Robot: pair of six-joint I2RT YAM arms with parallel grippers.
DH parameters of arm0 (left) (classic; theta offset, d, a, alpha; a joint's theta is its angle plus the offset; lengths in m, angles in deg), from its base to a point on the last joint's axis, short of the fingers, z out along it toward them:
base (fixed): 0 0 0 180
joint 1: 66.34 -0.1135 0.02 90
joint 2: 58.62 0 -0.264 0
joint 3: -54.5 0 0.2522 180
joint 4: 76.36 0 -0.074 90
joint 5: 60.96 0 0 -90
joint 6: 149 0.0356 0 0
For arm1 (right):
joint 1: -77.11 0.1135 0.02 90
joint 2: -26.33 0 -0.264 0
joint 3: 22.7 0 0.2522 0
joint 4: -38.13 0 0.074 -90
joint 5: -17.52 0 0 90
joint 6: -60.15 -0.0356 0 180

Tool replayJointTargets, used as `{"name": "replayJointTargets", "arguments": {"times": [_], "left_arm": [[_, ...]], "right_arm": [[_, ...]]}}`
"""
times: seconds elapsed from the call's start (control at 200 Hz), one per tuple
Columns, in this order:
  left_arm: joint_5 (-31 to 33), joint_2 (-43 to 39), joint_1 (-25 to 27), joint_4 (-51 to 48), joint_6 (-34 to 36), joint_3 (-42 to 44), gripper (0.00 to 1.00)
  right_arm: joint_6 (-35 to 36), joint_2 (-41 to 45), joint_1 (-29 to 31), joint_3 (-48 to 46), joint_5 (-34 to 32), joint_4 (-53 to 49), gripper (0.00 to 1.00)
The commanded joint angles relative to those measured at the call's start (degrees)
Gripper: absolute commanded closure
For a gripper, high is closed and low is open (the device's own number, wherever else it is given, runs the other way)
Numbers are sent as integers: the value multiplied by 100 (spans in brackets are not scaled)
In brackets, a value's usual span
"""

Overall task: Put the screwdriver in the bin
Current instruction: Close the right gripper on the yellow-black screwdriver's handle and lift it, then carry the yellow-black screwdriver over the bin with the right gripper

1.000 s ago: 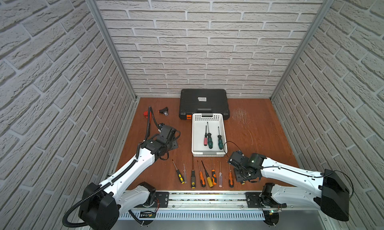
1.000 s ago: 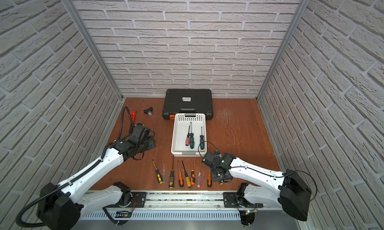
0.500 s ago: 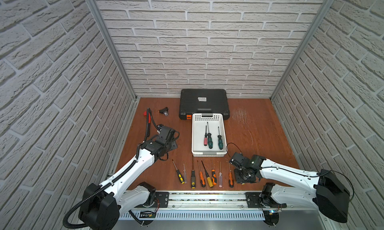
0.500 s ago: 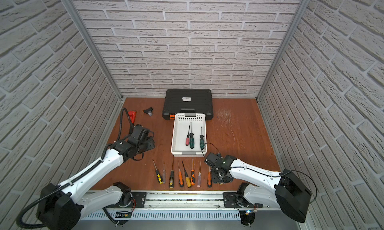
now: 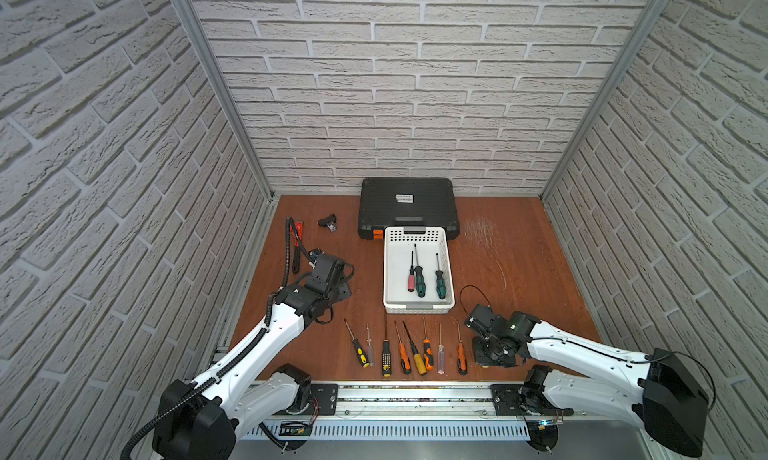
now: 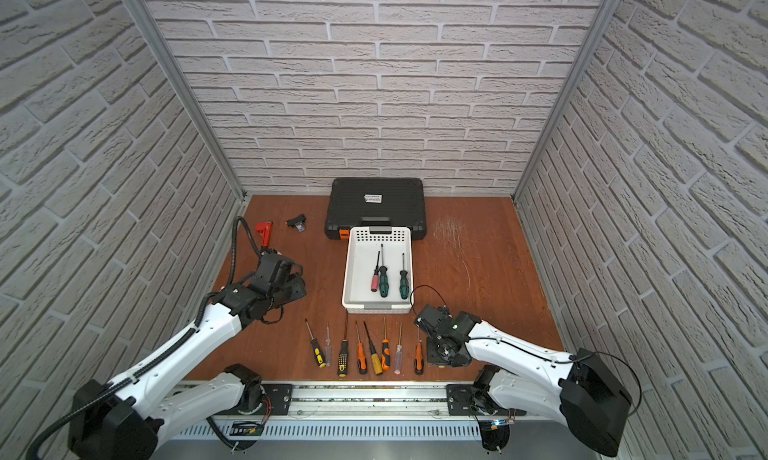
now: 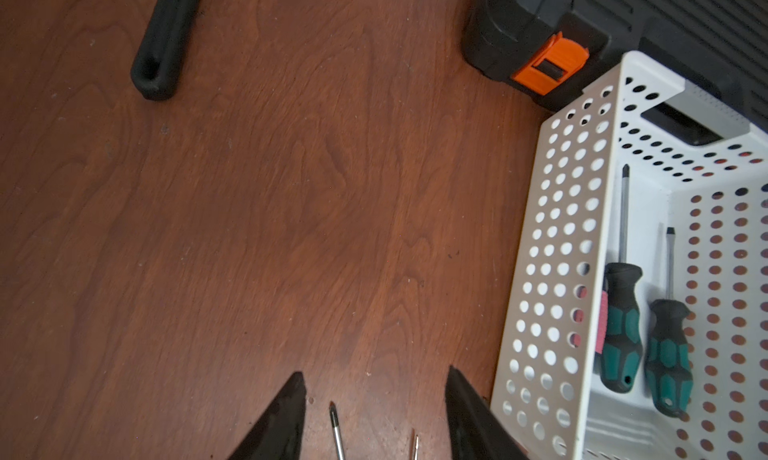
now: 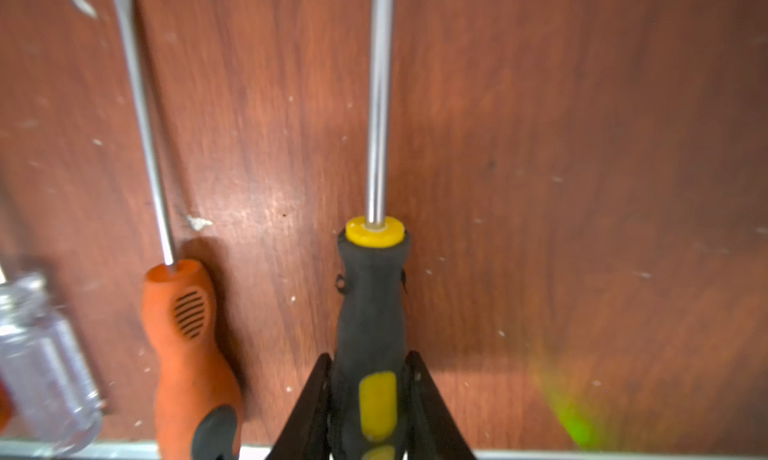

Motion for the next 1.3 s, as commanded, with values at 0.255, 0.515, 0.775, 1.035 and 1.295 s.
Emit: {"name": "replayJointTargets", "arguments": {"times": [0.255, 0.515, 0.775, 1.035, 1.295], "left_arm": [[73, -154, -65, 76, -160, 119, 45], [8, -422, -68, -25, -339, 185, 45], [-41, -759, -66, -31, -549, 326, 45], [-83, -973, -63, 94, -601, 515, 45], [-69, -977, -79, 216, -511, 583, 44]], "right_arm": [[1472, 70, -1083, 2200, -246, -614, 95], [2375, -2049, -1195, 3905, 722, 692, 94], [2691, -3890, -1197, 5153, 1269, 891, 95], [2685, -4599, -1237, 5075, 640, 1053, 94], [2434, -5043, -1268, 5092, 794, 1170, 94]]}}
